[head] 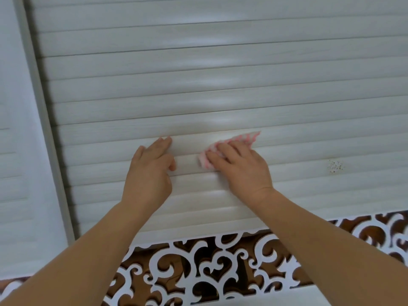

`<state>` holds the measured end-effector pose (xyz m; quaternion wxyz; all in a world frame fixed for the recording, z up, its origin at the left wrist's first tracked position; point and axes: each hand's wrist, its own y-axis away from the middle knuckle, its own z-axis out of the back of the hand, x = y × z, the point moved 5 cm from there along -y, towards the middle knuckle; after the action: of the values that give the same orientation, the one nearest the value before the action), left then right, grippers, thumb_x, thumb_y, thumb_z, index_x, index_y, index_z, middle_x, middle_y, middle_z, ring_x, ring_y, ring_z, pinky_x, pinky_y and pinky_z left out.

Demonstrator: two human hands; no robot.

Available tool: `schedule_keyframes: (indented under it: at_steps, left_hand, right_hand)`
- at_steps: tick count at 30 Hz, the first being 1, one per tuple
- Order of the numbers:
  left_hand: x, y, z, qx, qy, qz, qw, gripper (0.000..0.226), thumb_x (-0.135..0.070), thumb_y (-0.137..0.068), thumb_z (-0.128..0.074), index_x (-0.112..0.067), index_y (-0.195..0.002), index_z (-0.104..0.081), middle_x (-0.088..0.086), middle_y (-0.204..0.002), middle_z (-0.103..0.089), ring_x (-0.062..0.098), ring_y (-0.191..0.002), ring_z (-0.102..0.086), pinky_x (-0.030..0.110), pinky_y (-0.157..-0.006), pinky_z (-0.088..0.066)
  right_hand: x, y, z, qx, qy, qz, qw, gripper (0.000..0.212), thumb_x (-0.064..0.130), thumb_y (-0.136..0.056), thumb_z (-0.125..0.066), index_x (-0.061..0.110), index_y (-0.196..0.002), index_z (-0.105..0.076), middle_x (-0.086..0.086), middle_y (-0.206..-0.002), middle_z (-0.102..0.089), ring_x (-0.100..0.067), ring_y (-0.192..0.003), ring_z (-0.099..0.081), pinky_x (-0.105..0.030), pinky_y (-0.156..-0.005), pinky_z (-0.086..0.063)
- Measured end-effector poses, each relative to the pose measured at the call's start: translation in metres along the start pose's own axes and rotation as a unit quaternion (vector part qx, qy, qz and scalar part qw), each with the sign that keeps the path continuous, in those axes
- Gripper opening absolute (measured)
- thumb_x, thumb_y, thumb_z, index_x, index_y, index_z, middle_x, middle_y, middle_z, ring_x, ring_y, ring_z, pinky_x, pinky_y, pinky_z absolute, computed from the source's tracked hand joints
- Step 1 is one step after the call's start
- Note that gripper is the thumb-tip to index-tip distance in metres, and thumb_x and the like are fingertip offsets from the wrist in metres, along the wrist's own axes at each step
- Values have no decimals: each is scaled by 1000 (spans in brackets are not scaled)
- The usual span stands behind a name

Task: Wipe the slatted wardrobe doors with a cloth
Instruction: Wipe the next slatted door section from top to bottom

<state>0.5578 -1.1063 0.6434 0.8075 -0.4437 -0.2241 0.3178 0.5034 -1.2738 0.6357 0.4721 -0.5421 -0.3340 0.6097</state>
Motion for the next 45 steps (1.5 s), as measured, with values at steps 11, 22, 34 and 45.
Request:
schedule_keyframes:
  at_steps: [11,22,34,45]
  left_hand:
    - [10,16,11,22,-44,49,998,31,18,-63,-57,-9,-76,-63,15,-137,-48,29,-131,-41,50,-110,-19]
    - [39,39,21,49,-73,71,994,33,19,-59,-60,-10,-75,-63,18,-135,-50,34,-125,-47,52,-105,-28]
    - [63,44,40,10,-23,143,989,38,22,-70,-43,-8,-84,-62,10,-141,-43,32,-127,-40,36,-103,-31]
    - [90,74,52,-12,-56,192,980,38,21,-66,-45,-6,-83,-64,15,-115,-58,36,-111,-49,44,-88,-40]
  right_hand:
    - [-69,55,14,8,-6,-210,978,48,14,-76,-32,13,-107,-68,-16,-110,-63,-38,-99,-51,-32,-52,-39]
    - [48,-8,-32,25,-22,-48,998,51,13,-80,-36,9,-127,-56,-20,-134,-51,-46,-126,-43,-62,-101,-36]
    - [40,-47,-32,-27,-5,-78,997,45,39,-94,-38,23,-133,-53,-12,-144,-44,-42,-135,-33,-64,-107,-23]
    - [143,-50,-62,21,-32,73,997,48,39,-90,-37,25,-134,-52,-7,-148,-39,-38,-139,-26,-65,-108,-13]
